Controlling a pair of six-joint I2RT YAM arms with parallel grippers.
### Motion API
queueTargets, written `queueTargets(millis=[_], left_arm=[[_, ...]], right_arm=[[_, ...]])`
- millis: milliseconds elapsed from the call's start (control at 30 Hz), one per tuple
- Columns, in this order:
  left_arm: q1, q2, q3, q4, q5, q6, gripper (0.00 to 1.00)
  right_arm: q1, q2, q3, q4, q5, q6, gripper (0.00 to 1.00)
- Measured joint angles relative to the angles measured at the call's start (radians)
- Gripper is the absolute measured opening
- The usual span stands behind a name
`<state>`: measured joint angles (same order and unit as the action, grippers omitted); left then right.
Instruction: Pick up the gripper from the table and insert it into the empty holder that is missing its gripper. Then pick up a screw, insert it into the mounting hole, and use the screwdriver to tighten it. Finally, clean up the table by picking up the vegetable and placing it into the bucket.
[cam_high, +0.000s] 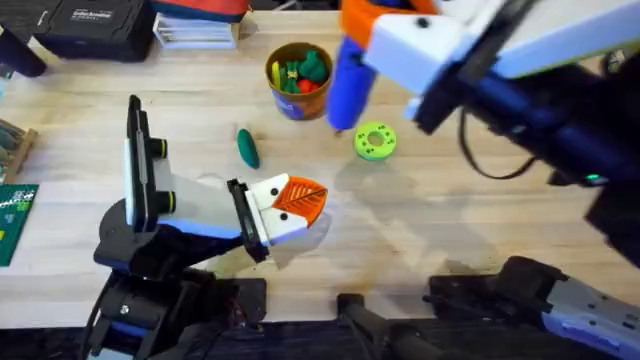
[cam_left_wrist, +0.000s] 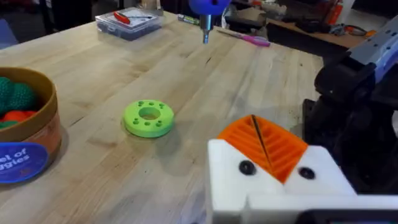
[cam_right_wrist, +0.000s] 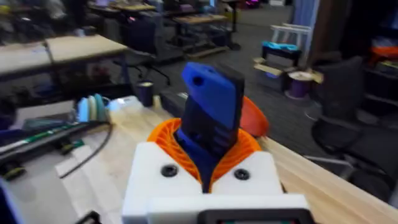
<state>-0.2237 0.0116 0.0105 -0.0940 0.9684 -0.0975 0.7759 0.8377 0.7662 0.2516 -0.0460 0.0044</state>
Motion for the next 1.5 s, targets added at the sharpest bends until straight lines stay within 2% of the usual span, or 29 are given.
queueTargets(millis=[233,467,733,1067,1500], left_arm=[[0.0,0.0,0.0,0.0,0.0,0.0,0.004],[0.0,0.0,0.0,0.0,0.0,0.0,0.004],[0.0,0.0,0.0,0.0,0.0,0.0,0.004],[0.0,0.0,0.0,0.0,0.0,0.0,0.004],[0.0,0.0,0.0,0.0,0.0,0.0,0.004]], right_arm=[[0.144,0.097,-0.003,0.142,0.0,0.033,0.025],[0.211,0.134,-0.004,0.16,0.0,0.057,0.025],[0.229,0.154,-0.005,0.185,-0.002,0.071,0.025],[0.236,0.213,-0.005,0.203,-0.065,0.041,0.025],[0.236,0.214,-0.005,0.199,-0.068,0.025,0.025]])
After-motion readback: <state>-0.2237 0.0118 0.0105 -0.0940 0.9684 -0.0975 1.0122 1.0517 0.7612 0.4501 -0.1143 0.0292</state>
